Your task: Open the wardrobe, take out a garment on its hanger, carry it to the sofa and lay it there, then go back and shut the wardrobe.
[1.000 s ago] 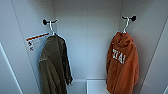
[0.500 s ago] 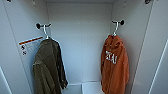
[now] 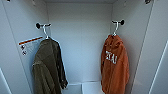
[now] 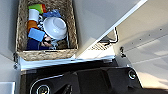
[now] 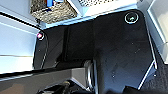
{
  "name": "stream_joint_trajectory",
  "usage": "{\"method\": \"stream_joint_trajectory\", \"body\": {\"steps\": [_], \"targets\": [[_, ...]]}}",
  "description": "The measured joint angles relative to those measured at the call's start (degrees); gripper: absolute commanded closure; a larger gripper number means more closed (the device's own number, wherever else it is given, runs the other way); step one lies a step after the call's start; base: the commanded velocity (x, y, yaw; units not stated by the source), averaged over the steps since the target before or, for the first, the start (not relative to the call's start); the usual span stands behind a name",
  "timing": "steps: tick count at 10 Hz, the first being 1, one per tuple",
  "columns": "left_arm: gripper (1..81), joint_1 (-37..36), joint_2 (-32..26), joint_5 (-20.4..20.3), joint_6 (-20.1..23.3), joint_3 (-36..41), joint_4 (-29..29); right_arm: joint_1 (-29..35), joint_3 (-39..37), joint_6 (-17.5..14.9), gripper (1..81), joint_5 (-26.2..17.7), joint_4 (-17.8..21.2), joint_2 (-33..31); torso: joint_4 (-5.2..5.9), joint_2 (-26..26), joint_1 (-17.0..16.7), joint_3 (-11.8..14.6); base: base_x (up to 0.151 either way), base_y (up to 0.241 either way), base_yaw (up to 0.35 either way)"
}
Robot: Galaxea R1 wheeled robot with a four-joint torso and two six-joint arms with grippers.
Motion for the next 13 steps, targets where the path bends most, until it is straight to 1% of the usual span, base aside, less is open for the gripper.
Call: {"method": "stream_joint_trajectory", "body": {"steps": [4,8,10,13], "targets": [[1.0,-7.1,-1.2,8.2,0.0,0.6,0.0,0.0,-0.9,0.1,1.0,0.0,0.0,0.6,0.0,0.0,0.0,0.0,0.0,0.0,0.0],[1.0,-15.5,-1.6,15.4,0.0,4.0,0.0,0.3,-1.0,0.2,1.0,0.0,0.0,0.6,0.0,0.0,0.0,0.0,0.0,0.0,0.0],[1.0,-19.6,-2.8,18.3,-0.2,7.3,-0.7,0.3,-1.0,0.2,1.0,0.1,0.0,0.6,0.0,0.0,0.0,0.0,0.0,0.0,0.0],[1.0,-23.5,-7.0,22.3,-1.1,16.9,-2.6,0.6,-1.0,0.3,1.0,0.0,0.0,0.8,0.0,0.0,0.1,0.0,0.0,0.0,0.0]]}}
